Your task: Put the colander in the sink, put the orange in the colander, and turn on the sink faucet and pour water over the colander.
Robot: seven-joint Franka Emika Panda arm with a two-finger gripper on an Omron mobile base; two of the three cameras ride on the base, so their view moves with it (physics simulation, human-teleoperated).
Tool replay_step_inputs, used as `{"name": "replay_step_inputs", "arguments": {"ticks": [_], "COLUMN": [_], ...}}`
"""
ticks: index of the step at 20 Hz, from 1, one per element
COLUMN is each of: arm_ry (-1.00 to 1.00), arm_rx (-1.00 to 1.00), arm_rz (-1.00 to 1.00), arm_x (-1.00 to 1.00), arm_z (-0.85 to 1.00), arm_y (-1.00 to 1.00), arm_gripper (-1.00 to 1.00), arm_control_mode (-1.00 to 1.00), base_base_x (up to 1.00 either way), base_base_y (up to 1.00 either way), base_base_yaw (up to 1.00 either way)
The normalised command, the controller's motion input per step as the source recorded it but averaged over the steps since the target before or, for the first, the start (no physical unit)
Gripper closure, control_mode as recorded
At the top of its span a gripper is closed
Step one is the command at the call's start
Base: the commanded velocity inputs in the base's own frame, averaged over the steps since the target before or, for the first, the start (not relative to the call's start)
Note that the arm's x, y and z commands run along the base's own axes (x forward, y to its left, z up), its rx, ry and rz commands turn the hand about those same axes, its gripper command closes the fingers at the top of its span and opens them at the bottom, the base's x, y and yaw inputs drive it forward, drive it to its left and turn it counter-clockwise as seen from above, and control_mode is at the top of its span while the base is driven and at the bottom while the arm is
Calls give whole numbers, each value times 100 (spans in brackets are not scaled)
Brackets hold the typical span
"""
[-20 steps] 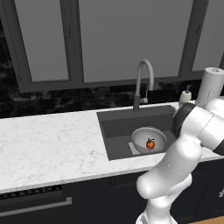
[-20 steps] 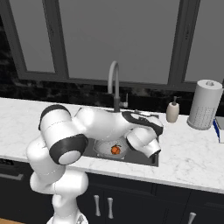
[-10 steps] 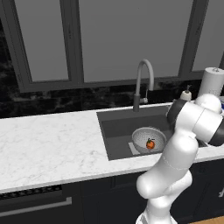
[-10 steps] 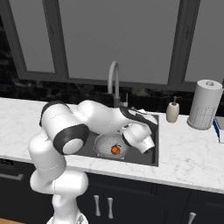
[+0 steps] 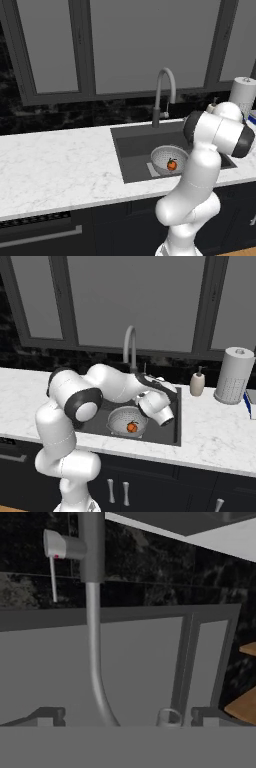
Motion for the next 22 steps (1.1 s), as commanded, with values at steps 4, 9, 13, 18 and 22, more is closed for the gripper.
{"name": "replay_step_inputs", "arguments": {"ticks": [4,9,13,18,22], "arm_ry": [0,0,0,0,0], "arm_rx": [0,-1,-3,-4,-3], "arm_rz": [-2,-2,-1,-1,0], "arm_x": [32,36,41,51,53], "arm_z": [0,-1,-10,-21,-34], "arm_y": [16,13,6,0,-1], "arm_gripper": [-100,-100,-100,-100,-100], "arm_control_mode": [-100,-100,-100,-100,-100], "base_base_x": [0,0,0,0,0], "base_base_y": [0,0,0,0,0], "base_base_yaw": [0,0,0,0,0]}}
